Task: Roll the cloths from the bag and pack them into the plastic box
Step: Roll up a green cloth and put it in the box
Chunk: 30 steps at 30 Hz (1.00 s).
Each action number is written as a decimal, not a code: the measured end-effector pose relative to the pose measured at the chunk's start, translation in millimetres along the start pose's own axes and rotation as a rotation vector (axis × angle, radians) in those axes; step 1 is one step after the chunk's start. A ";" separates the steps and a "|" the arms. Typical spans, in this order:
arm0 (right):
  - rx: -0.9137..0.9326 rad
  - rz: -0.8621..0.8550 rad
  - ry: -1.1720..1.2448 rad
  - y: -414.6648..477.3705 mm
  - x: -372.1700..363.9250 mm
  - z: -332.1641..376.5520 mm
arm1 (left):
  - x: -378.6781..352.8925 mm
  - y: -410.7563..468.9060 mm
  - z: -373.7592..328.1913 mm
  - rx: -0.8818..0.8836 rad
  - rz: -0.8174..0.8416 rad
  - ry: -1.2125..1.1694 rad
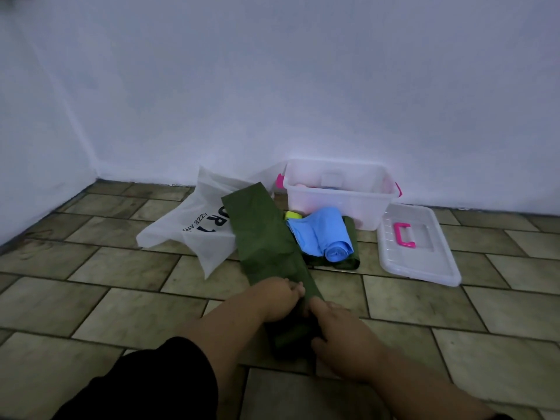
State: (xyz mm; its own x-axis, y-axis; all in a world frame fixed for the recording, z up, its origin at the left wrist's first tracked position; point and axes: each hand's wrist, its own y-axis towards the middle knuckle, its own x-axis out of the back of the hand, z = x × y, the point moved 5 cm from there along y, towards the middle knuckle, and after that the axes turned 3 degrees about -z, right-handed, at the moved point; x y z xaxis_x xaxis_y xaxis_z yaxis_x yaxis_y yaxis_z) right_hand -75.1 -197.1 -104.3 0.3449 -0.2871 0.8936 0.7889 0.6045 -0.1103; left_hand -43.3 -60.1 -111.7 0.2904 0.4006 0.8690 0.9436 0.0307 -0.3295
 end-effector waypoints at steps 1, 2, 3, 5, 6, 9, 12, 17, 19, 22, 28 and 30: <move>0.013 0.015 -0.008 1.5 2.1 -1.1 | -1.8 -1.1 -1.4 -0.044 0.007 0.014; 0.024 0.030 -0.025 3.3 3.4 -1.7 | -3.1 -3.0 -2.4 -0.097 0.001 0.005; 0.032 0.047 -0.041 5.3 4.6 -1.6 | -3.1 -5.9 -2.2 -0.142 -0.035 -0.037; 0.037 0.079 -0.039 9.3 6.0 -2.1 | 4.9 -19.1 -1.9 -0.214 -0.228 -0.133; 0.040 0.084 -0.018 10.5 6.5 -2.5 | 8.9 -28.5 -2.1 -0.248 -0.356 -0.147; 0.040 0.087 0.115 14.1 9.8 -3.0 | -1.7 -59.1 -3.2 -0.266 -0.428 -0.206; 0.033 0.118 0.133 14.7 7.2 -3.0 | -23.5 -75.0 -2.9 -0.233 -0.331 -0.088; 0.018 -0.015 0.185 4.3 7.7 -12.9 | -18.2 -74.4 2.6 -0.190 -0.326 -0.056; 0.063 -0.012 0.211 -1.1 8.3 -15.1 | -16.8 -71.8 2.9 -0.176 -0.312 -0.069; 0.104 0.000 0.239 -0.8 12.3 -17.4 | -15.0 -69.6 5.3 -0.130 -0.275 -0.078; 0.100 0.100 0.162 13.8 11.4 -16.3 | -13.0 -83.2 -4.4 -0.229 -0.399 0.238; 0.087 0.102 0.146 15.8 10.0 -17.1 | -18.1 -87.3 -7.0 -0.248 -0.413 0.254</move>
State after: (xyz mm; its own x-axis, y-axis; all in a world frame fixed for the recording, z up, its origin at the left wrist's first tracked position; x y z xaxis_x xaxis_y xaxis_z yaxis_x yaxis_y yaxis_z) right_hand -50.5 -203.1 -104.5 0.4961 -0.3223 0.8062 0.7014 0.6961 -0.1532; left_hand -129.8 -76.4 -96.1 -0.1124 0.1658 0.9797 0.9876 -0.0903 0.1285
